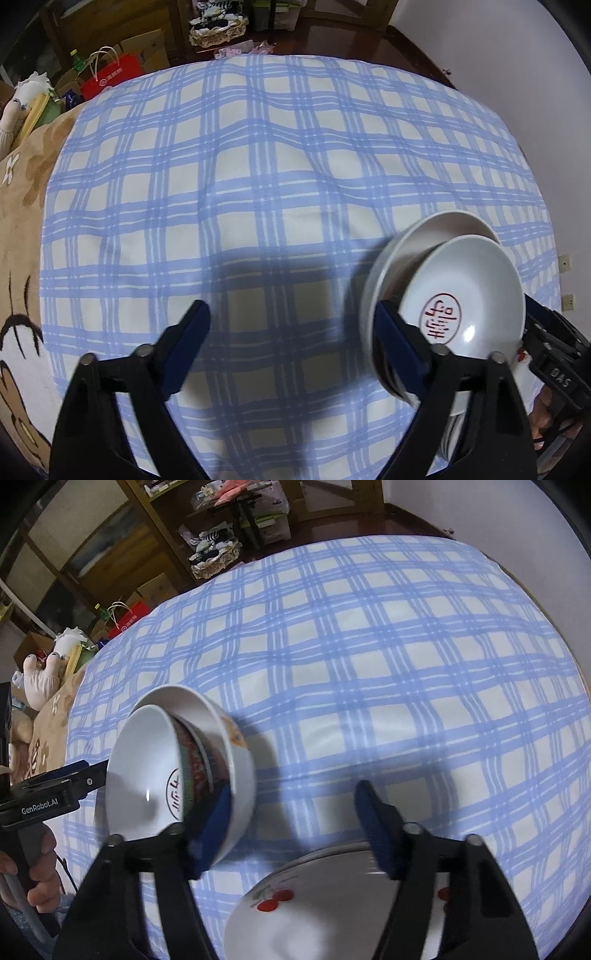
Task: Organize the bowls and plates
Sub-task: 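Grasp the rim of the nested bowl stack with both tools, then lift the bowl stack and carry it toward the cherry plate stack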
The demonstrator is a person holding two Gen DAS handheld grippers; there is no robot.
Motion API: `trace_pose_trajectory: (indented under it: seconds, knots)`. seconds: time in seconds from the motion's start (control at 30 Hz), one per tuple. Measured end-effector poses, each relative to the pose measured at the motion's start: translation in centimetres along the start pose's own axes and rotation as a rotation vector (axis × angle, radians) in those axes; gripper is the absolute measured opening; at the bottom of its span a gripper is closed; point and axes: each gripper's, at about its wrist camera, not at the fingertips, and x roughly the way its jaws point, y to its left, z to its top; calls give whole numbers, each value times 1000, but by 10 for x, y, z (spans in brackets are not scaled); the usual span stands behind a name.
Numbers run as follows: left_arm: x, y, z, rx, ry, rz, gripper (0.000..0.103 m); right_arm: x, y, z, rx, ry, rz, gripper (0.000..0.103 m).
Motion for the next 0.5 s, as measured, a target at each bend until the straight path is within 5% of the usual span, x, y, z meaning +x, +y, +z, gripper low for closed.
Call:
trace_pose_trajectory:
  seconds: [0.1,0.2,0.5]
  knots:
    - [-1,-3,-1,-8,-2,-40,72,-1,8,-2,-10,-8,28,40]
    - [0,-9,-3,-17,0,-98,49,-1,17,-3,-24,-19,38,25]
    - [-4,-27,-12,-17,-17,-149,21,-2,27,-6,-66,-52,9,19]
